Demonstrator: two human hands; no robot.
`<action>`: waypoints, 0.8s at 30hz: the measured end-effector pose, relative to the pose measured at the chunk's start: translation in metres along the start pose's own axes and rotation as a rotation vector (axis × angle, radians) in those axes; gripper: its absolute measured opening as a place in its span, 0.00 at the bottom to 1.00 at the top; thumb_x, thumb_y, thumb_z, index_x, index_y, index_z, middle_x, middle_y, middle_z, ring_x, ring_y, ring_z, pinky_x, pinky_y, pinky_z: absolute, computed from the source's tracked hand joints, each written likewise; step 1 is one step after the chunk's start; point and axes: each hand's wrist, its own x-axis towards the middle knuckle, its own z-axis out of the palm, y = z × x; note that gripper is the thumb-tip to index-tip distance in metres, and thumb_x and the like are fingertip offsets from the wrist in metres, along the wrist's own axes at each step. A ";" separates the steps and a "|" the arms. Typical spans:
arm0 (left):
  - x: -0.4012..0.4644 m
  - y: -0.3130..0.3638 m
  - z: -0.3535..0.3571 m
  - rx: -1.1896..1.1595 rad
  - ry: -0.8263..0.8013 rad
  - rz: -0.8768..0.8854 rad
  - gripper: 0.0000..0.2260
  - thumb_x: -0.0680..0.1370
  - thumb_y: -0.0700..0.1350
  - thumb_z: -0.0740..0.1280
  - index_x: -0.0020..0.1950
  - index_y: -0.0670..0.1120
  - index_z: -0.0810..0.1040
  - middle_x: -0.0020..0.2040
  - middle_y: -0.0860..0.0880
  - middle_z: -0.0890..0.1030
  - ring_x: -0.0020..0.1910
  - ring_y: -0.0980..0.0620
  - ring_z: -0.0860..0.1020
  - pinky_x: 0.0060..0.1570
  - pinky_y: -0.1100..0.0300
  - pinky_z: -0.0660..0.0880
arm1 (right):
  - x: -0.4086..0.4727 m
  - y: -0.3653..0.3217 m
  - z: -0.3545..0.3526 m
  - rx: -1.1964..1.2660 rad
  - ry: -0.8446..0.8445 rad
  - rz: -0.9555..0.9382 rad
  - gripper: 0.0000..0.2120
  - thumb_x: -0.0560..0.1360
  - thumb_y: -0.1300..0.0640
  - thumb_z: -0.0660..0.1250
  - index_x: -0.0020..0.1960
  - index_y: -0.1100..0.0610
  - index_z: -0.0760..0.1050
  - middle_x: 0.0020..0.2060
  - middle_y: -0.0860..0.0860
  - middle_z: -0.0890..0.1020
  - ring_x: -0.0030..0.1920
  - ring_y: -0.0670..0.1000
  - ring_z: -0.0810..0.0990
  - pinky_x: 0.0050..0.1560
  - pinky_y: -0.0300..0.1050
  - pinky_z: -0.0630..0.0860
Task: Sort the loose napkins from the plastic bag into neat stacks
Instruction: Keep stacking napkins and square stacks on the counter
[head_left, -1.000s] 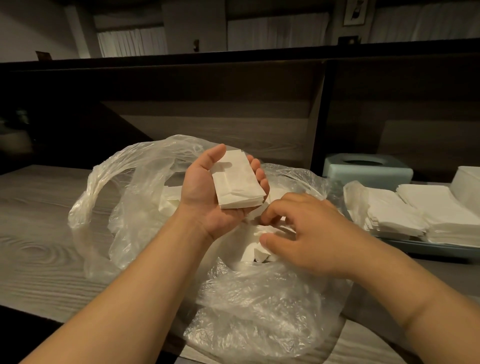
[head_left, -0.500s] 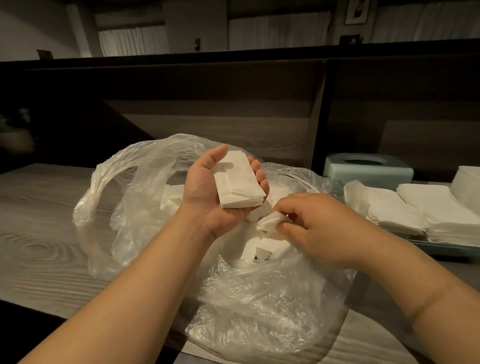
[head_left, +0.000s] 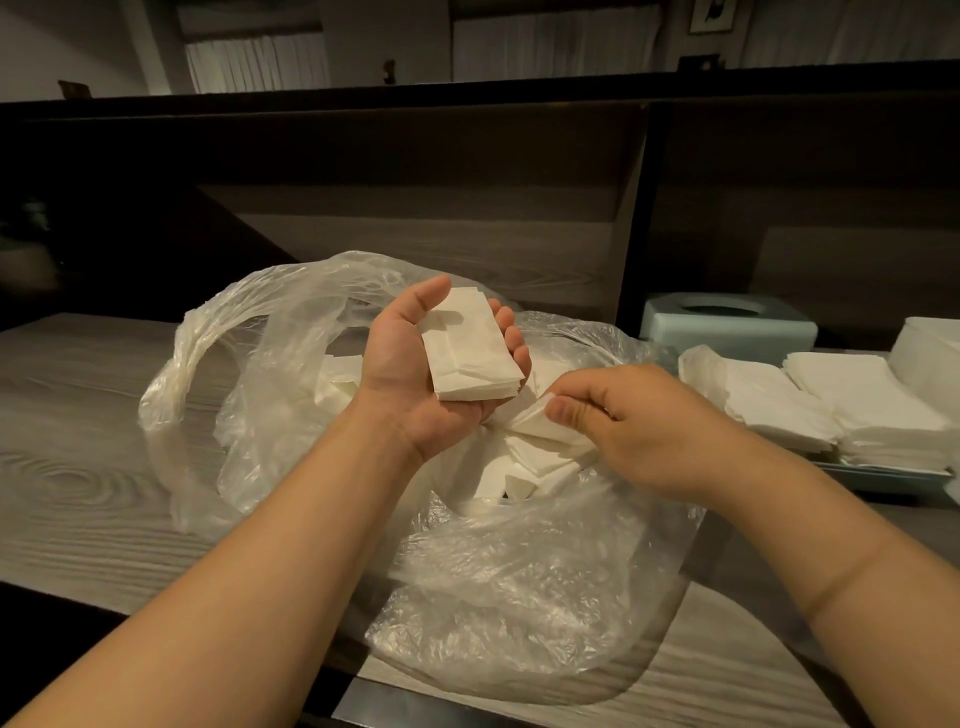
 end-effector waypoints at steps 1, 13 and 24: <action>0.000 0.000 0.000 0.000 0.004 0.000 0.21 0.77 0.54 0.67 0.62 0.40 0.78 0.49 0.43 0.81 0.41 0.46 0.80 0.49 0.52 0.78 | -0.001 0.000 0.000 -0.014 -0.010 0.003 0.11 0.83 0.48 0.64 0.43 0.47 0.79 0.38 0.43 0.81 0.41 0.45 0.78 0.43 0.44 0.75; 0.001 0.000 -0.001 0.007 0.006 -0.001 0.21 0.77 0.54 0.67 0.62 0.40 0.78 0.49 0.43 0.81 0.41 0.46 0.80 0.49 0.51 0.78 | -0.004 -0.003 0.004 -0.012 0.142 -0.121 0.04 0.74 0.47 0.75 0.44 0.43 0.81 0.41 0.39 0.81 0.44 0.41 0.78 0.45 0.42 0.79; 0.002 0.000 -0.001 -0.006 -0.002 -0.013 0.21 0.76 0.53 0.67 0.62 0.40 0.78 0.50 0.43 0.80 0.43 0.46 0.79 0.50 0.51 0.77 | -0.008 -0.008 0.000 0.148 0.368 -0.282 0.06 0.75 0.54 0.72 0.43 0.44 0.79 0.38 0.41 0.79 0.43 0.44 0.76 0.41 0.32 0.72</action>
